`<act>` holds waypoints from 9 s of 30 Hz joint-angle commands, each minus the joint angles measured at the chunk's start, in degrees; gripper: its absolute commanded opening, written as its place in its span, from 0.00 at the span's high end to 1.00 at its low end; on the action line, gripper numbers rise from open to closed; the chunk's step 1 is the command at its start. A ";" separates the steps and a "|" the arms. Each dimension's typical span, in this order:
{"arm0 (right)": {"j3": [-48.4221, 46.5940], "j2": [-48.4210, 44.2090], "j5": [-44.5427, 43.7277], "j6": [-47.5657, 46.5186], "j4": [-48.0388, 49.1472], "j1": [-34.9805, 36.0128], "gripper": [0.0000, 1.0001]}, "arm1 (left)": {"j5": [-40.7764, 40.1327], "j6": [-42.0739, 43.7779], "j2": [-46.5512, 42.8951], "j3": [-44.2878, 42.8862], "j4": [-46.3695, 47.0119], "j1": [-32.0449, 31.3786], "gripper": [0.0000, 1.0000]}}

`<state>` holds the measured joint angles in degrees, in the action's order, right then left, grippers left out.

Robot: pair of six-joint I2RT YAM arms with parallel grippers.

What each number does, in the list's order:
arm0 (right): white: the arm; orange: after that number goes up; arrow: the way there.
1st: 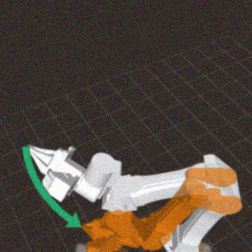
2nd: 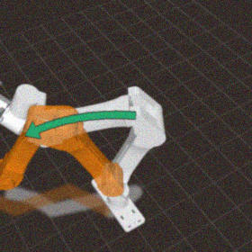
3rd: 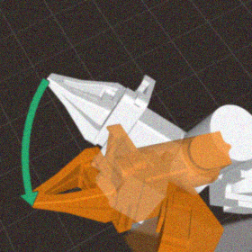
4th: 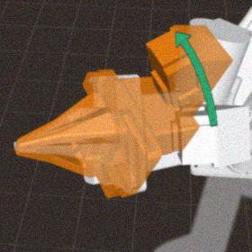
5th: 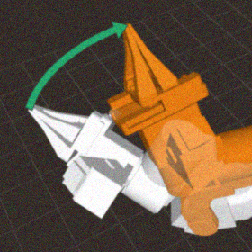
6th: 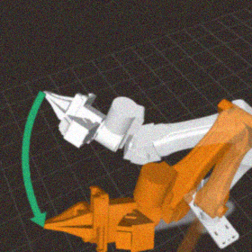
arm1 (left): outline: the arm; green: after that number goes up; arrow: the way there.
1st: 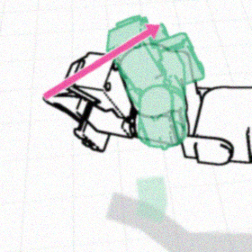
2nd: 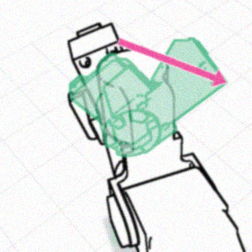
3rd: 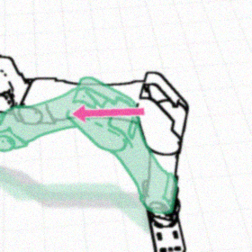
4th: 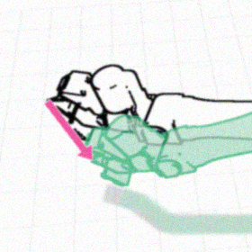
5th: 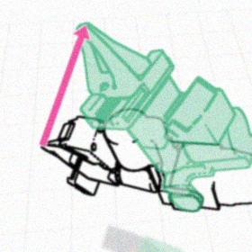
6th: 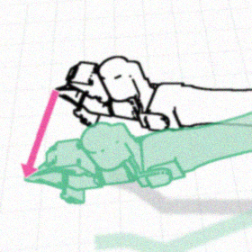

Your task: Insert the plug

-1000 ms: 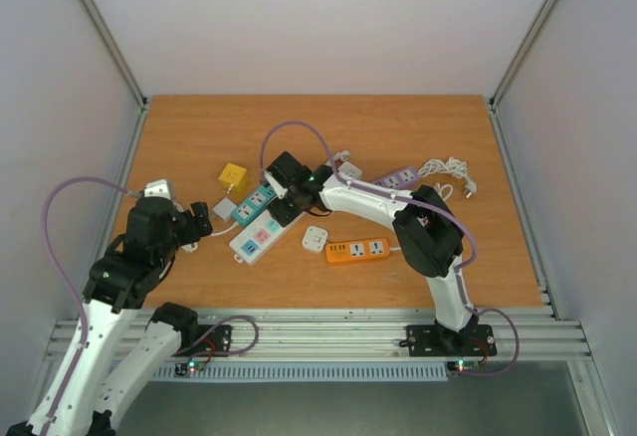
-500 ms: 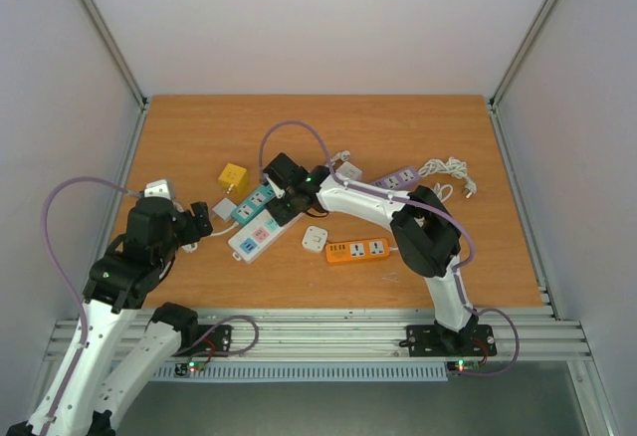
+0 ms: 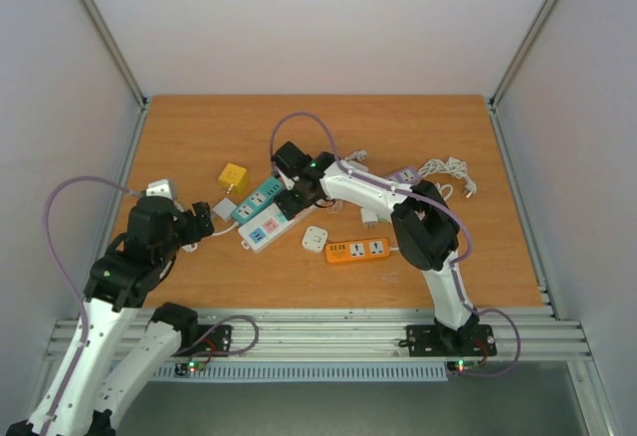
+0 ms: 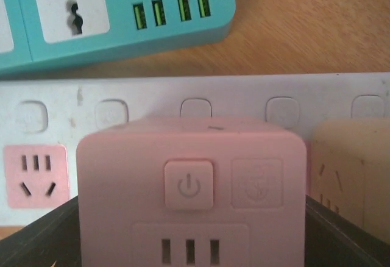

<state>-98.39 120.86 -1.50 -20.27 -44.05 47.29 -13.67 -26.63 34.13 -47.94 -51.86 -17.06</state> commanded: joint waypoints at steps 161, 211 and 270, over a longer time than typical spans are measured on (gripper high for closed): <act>38.17 -49.09 35.36 -16.27 26.26 -5.41 0.06 | 51.60 -11.81 28.18 -15.04 16.24 -14.32 0.99; 32.24 -45.24 21.20 -19.03 20.81 1.31 0.10 | 48.41 -4.49 33.40 -17.66 10.49 -14.23 1.00; 53.49 -61.81 15.01 18.76 25.36 -11.90 0.09 | 32.21 32.30 66.50 -36.59 1.56 -10.96 1.00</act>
<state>-45.47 59.72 13.10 -0.56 -19.51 35.62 18.20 4.78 101.56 -82.19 -52.29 -27.99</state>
